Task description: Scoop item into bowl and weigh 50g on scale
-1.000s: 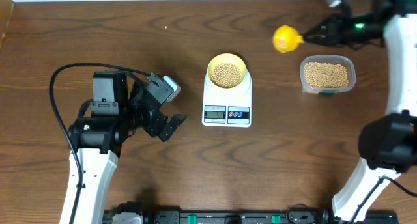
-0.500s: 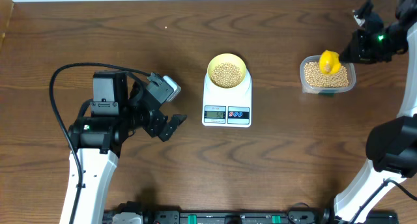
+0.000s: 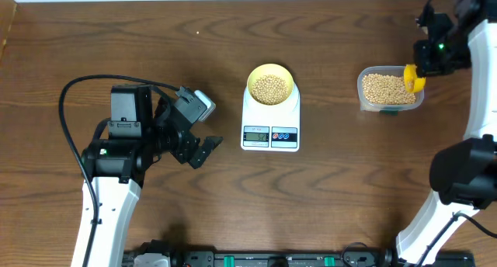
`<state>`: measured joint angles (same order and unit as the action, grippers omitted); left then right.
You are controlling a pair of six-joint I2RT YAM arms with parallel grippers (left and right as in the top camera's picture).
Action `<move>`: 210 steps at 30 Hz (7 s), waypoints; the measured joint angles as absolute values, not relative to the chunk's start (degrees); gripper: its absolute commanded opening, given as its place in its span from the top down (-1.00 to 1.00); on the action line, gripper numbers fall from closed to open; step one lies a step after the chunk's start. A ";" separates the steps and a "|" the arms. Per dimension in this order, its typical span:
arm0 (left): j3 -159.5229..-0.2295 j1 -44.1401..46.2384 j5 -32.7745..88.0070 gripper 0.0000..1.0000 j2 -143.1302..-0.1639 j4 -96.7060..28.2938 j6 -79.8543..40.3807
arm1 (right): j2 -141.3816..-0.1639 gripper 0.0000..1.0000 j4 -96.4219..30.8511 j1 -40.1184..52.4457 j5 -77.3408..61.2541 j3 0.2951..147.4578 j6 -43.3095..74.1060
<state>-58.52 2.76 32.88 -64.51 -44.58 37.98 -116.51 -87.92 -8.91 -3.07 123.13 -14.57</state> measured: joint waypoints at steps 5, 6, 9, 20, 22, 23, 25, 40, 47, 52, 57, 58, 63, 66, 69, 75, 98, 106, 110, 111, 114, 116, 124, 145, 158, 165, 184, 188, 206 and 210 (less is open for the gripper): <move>-58.52 2.76 32.88 -0.99 -64.51 -44.58 37.98 | -116.51 0.98 -86.30 -4.14 3.53 123.09 -13.91; -58.52 2.76 32.91 -0.99 -64.51 -44.58 37.98 | -116.51 0.97 -86.13 -3.14 5.02 123.09 -13.74; -58.52 2.76 32.91 -0.99 -64.51 -44.58 37.98 | -116.51 0.97 -85.95 -0.40 9.54 123.09 -13.08; -58.52 2.76 32.91 -0.99 -64.51 -44.58 37.98 | -116.51 0.98 -86.13 3.95 19.86 123.09 -10.74; -58.52 2.76 32.91 -0.99 -64.51 -44.58 37.98 | -116.51 0.98 -85.45 4.05 18.87 123.07 -10.63; -58.52 2.76 32.91 -0.99 -64.51 -44.58 37.98 | -116.51 0.98 -84.86 4.05 17.76 123.07 -10.57; -58.52 2.76 32.91 -0.99 -64.51 -44.58 37.98 | -116.51 0.98 -83.22 4.05 14.13 123.04 -10.55; -58.52 2.76 32.91 -0.99 -64.51 -44.58 37.98 | -116.51 0.98 -69.67 6.96 -19.18 122.93 -10.55; -58.52 2.76 32.88 -0.99 -64.51 -44.58 37.98 | -116.53 0.98 -68.29 11.77 -21.78 122.93 -10.52; -58.52 2.76 32.91 -0.99 -64.51 -44.58 37.98 | -117.32 0.98 -68.12 15.70 -22.41 122.93 -10.24; -58.52 2.76 32.91 -0.99 -64.51 -44.58 37.98 | -118.72 0.98 -66.76 18.41 -22.70 122.91 -9.26; -58.52 2.76 32.88 -0.99 -64.51 -44.58 37.98 | -118.89 0.98 -66.76 18.83 -22.72 122.91 -9.17; -58.52 2.76 32.88 -0.99 -64.51 -44.60 37.98 | -119.79 0.98 -66.94 20.29 -22.72 122.91 -8.34; -58.50 2.76 32.91 -0.99 -64.51 -44.58 37.98 | -121.03 0.98 -67.13 21.63 -22.68 122.91 -8.05; -58.52 2.76 32.88 -1.00 -64.51 -44.58 37.98 | -121.89 0.98 -67.24 22.81 -21.98 122.89 -7.94; -58.52 2.76 32.91 -0.99 -64.51 -44.64 37.98 | -122.32 0.98 -67.18 23.92 -18.68 122.87 -7.92; -58.52 2.76 32.91 -0.99 -64.51 -44.66 37.98 | -125.34 0.98 -68.97 26.13 -12.93 122.87 -7.92; -58.52 2.76 32.91 -0.99 -64.51 -44.66 37.95 | -127.33 0.98 -68.90 26.13 -12.21 122.80 -7.86; -58.52 2.76 32.91 -0.99 -64.51 -44.66 37.98 | -127.35 0.98 -68.51 26.13 -11.49 122.80 -7.46; -58.52 2.76 32.91 -0.99 -64.51 -44.66 37.98 | -127.35 0.98 -68.42 26.13 -11.42 122.80 -7.31; -58.52 2.76 32.88 -0.99 -64.51 -44.64 37.98 | -127.35 0.98 -68.25 26.20 -10.98 122.80 -7.22; -58.52 2.76 32.91 -0.99 -64.51 -44.66 37.98 | -127.35 0.98 -68.25 26.37 -10.76 122.80 -7.03; -58.52 2.76 32.91 -0.99 -64.51 -44.66 37.98 | -128.29 0.98 -68.23 28.42 -10.66 122.80 -6.87; -58.52 2.76 32.91 -0.99 -64.51 -44.66 37.98 | -128.97 0.98 -69.21 28.25 -13.63 122.80 -4.73; -58.52 2.76 32.91 -1.00 -64.51 -44.66 37.98 | -128.95 0.98 -69.17 23.46 -19.20 122.80 -3.95; -58.52 2.76 32.91 -0.99 -64.51 -44.66 37.98 | -127.31 0.98 -68.99 22.41 -22.31 122.80 -3.95; -58.52 2.76 32.91 -0.99 -64.51 -44.66 37.98 | -122.76 0.98 -69.67 21.54 -23.62 122.80 -3.95; -58.52 2.76 32.91 -0.99 -64.51 -44.66 37.98 | -122.76 0.98 -69.95 21.54 -23.62 122.80 -3.95; -58.52 2.76 32.91 -0.99 -64.51 -44.66 37.98 | -122.76 0.98 -70.52 20.99 -26.20 122.83 -3.97; -58.52 2.76 32.91 -0.99 -64.51 -44.66 37.98 | -122.76 0.98 -70.76 19.64 -28.95 122.80 -3.97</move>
<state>-58.52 2.76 32.91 -64.51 -44.66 37.98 -122.76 -70.76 19.64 -28.95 122.80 -3.97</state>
